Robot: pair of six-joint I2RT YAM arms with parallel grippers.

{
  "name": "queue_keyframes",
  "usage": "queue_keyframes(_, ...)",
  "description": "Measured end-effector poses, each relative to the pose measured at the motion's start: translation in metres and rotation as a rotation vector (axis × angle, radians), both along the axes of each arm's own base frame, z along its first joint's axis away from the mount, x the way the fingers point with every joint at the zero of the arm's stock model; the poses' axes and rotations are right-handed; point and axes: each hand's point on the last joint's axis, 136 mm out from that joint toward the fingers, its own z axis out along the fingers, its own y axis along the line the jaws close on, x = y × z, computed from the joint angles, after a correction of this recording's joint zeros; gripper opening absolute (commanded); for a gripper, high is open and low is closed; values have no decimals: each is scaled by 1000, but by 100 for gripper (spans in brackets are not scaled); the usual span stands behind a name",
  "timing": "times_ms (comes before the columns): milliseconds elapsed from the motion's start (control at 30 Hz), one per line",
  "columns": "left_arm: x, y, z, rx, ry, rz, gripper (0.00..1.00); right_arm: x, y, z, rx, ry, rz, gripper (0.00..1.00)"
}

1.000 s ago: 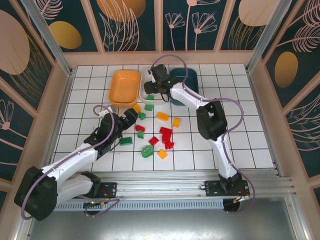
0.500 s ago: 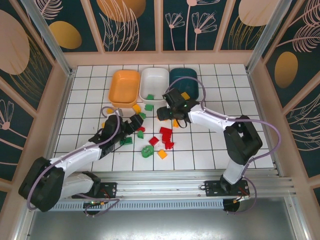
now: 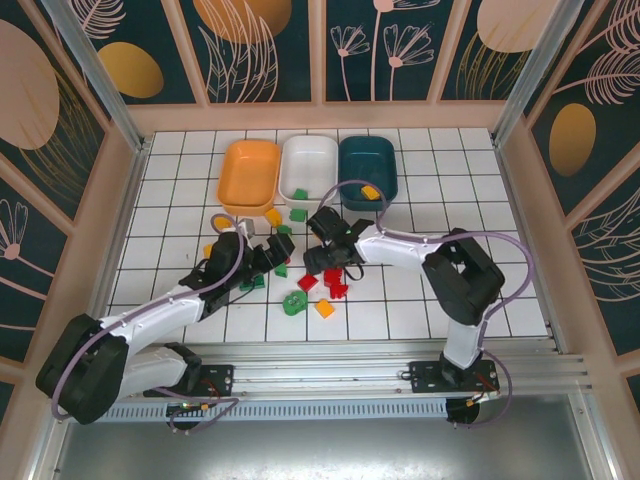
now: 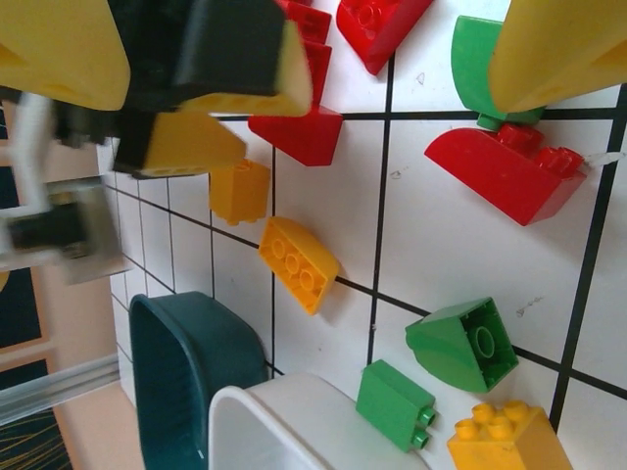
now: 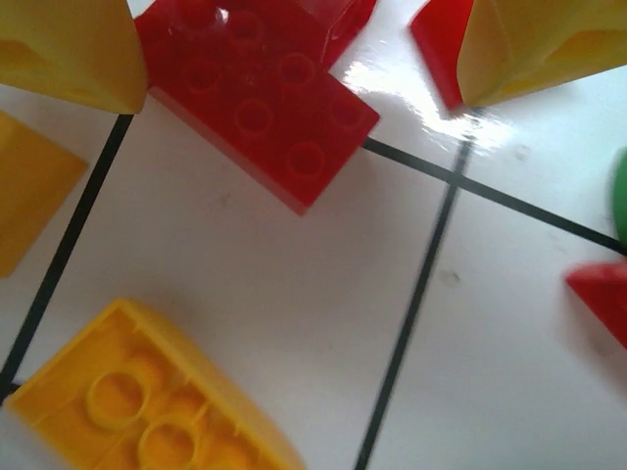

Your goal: Sort the legos into containers by color

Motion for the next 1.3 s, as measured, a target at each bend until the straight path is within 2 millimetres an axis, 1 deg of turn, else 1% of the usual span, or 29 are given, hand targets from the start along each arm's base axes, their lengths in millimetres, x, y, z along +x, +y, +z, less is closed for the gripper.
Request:
queue_keyframes(133, -3, 3, -3, 4, 2, 5, 95, -2, -7, -8, -57, -3, 5, 84)
queue_keyframes(267, -4, 4, -6, 8, 7, 6, 95, 6, -10, -11, -104, -26, 4, 80)
queue_keyframes(400, -4, 4, -6, 8, 6, 6, 95, 12, -15, -18, -139, -34, -5, 72)
queue_keyframes(533, -3, 4, -6, 9, 6, 9, 95, 23, -22, -17, -130, -40, -33, 63)
queue_keyframes(633, -3, 5, -6, 10, 5, 12, 95, 36, -33, -16, -120, -47, -75, 50)
queue_keyframes(700, -3, 5, -6, 11, 5, 13, 96, 41, -38, -17, -118, -51, -90, 42)
queue_keyframes(800, -3, 5, -6, 12, 4, 16, 96, 40, -38, -18, -121, -52, -81, 38)
queue_keyframes(867, -2, 6, -6, 16, 2, 22, 97, 40, -37, -17, -119, -56, -77, 33)
queue_keyframes(967, -1, 8, -6, 27, -3, 30, 98, 40, -37, -17, -115, -59, -76, 27)
queue_keyframes(1033, 0, 10, -7, 43, -5, 33, 98, 40, -37, -16, -113, -62, -75, 26)
queue_keyframes(1133, 2, 12, -3, 56, -14, 44, 98, 40, -35, -9, -102, -74, -73, 25)
queue_keyframes(1200, 5, 16, 5, 56, -30, 64, 99, 41, -33, 1, -84, -91, -73, 25)
queue_keyframes(1300, 12, 27, 18, 50, -53, 109, 98, 44, -29, 23, -51, -129, -73, 25)
